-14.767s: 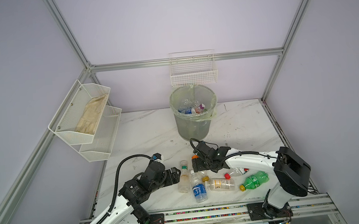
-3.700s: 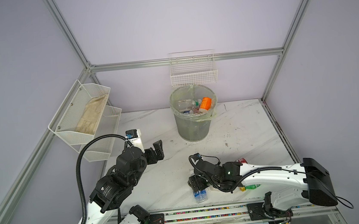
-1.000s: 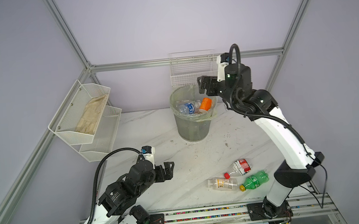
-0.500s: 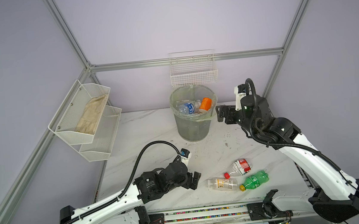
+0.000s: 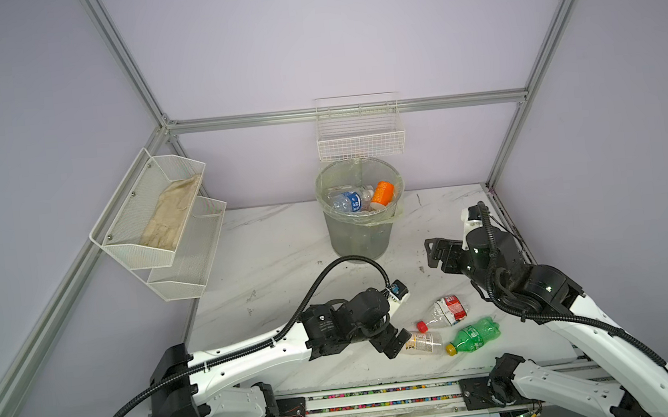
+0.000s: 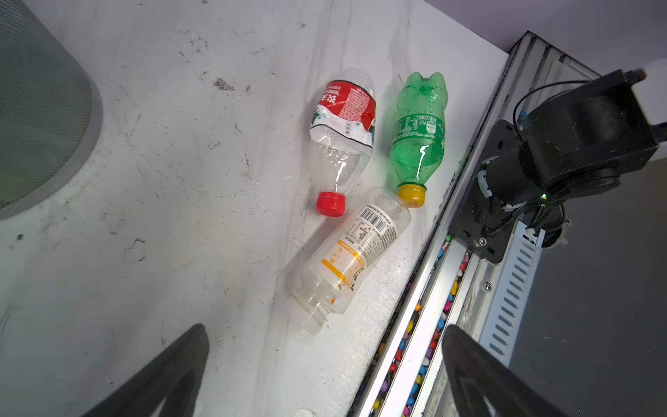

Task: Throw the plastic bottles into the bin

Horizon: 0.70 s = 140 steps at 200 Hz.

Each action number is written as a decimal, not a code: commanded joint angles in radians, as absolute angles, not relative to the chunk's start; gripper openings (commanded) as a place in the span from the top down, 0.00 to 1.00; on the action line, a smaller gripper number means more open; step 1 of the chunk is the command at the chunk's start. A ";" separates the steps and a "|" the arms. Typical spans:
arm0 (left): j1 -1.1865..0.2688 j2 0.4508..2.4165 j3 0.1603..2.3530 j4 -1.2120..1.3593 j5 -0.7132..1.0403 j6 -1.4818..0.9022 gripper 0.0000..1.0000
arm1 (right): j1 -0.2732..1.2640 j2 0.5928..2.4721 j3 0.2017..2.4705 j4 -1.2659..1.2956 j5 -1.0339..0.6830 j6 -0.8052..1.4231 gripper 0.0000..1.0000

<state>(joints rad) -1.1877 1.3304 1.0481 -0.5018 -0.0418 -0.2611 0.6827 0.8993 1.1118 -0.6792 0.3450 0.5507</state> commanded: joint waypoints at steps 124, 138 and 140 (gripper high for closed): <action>-1.198 1.654 1.241 -0.382 0.164 -0.107 0.01 | 0.647 0.893 0.957 -0.775 0.418 0.772 0.03; -1.201 1.671 1.245 -0.382 0.174 -0.106 0.01 | 0.639 0.903 0.956 -0.775 0.423 0.769 0.03; -1.200 1.674 1.246 -0.382 0.174 -0.106 0.01 | 0.637 0.903 0.957 -0.775 0.423 0.767 0.03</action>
<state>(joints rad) -1.1938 1.6615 1.1374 -0.4145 0.1291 -0.1390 0.6521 0.8898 0.9646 -0.7502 0.3866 0.7506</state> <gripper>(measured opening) 0.995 0.974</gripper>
